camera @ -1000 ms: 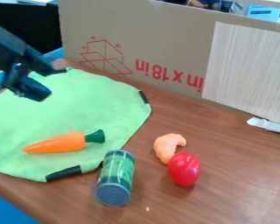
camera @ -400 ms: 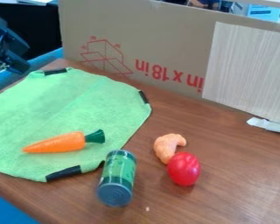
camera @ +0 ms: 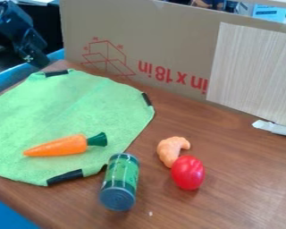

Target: Folds the cloth from the top to bottom

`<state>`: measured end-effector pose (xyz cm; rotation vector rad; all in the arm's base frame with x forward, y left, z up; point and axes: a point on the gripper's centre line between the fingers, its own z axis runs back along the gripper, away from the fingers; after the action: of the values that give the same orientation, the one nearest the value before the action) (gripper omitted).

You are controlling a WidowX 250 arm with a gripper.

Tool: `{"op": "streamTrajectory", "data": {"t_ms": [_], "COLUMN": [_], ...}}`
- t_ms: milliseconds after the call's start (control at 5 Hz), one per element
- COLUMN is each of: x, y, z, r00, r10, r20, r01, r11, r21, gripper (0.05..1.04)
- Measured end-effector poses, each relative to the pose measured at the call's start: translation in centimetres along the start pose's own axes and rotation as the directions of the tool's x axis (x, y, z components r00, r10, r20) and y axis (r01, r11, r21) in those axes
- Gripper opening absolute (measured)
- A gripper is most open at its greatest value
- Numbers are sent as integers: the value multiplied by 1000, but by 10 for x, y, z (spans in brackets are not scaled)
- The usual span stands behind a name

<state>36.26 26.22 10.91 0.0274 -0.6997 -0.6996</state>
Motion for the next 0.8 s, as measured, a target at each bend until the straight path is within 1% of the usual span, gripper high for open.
{"op": "streamTrajectory", "data": {"t_ms": [200, 400, 600, 800], "x": [3, 6, 3, -6], "y": [13, 20, 29, 36], "z": [-17, -30, -32, -40], "r00": [1000, 999, 999, 997], "r10": [14, 3, -15, 3], "r20": [-19, -34, -52, -71], "r01": [-14, -2, 19, 5], "r11": [1000, 1000, 996, 994], "r21": [6, 25, 84, 109], "gripper": [1000, 1000, 1000, 1000]}}
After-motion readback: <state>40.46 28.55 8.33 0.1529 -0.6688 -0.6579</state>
